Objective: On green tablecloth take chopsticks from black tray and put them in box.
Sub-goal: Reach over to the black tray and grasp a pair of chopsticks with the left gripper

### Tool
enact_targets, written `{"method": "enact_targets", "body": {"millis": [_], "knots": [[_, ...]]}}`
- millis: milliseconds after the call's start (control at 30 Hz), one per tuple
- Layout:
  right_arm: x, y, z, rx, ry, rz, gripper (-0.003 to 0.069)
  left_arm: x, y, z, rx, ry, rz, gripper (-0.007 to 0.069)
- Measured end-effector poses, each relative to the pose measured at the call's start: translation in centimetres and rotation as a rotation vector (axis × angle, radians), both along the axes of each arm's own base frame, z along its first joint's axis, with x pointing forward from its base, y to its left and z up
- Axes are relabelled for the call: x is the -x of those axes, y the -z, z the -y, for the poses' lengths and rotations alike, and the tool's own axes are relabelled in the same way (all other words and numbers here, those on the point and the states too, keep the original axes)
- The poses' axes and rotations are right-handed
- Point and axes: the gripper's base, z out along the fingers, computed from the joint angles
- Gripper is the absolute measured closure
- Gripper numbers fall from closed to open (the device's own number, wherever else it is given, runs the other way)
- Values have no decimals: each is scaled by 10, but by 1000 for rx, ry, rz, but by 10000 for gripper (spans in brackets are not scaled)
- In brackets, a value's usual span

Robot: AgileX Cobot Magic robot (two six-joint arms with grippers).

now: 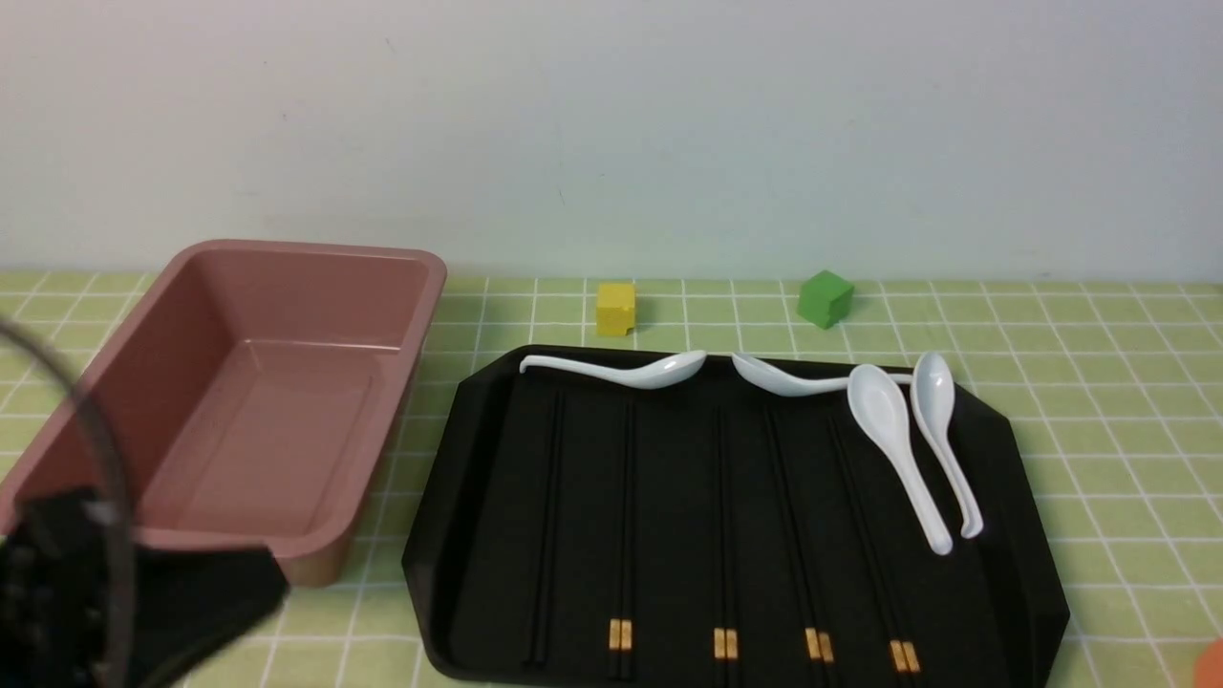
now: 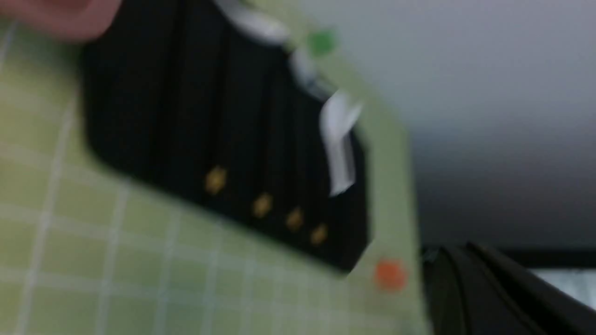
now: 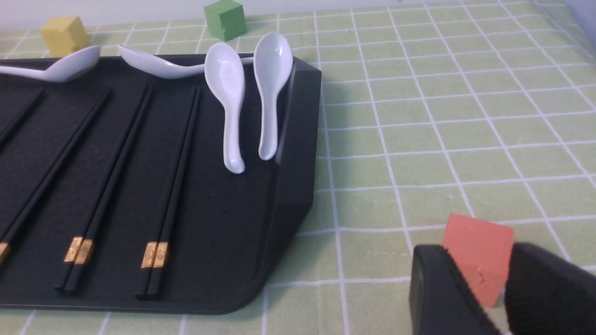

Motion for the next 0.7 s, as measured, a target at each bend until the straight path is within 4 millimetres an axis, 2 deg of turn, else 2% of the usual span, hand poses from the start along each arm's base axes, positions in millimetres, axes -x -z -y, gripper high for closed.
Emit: {"method": "enact_targets", "body": {"millis": [67, 100, 133, 200, 300, 500, 567, 633, 700], "knots": [[0, 0, 0, 0, 0, 0, 419, -20, 16, 5, -97, 120, -222, 637], [0, 0, 0, 0, 0, 0, 419, -24, 19, 6, -112, 141, -261, 637], [0, 0, 0, 0, 0, 0, 419, -38, 27, 7, -153, 194, -378, 637], [0, 0, 0, 0, 0, 0, 419, -57, 33, 11, -184, 241, -465, 637], [0, 0, 0, 0, 0, 0, 419, -81, 30, 26, -256, 304, -463, 637], [0, 0, 0, 0, 0, 0, 419, -112, 15, 79, -446, 362, -408, 636], [0, 0, 0, 0, 0, 0, 419, -122, 17, 97, -541, 354, -398, 612], [0, 0, 0, 0, 0, 0, 419, -129, 20, 104, -589, 340, -396, 589], [0, 0, 0, 0, 0, 0, 419, -142, 28, 116, -672, 326, -385, 531]]}}
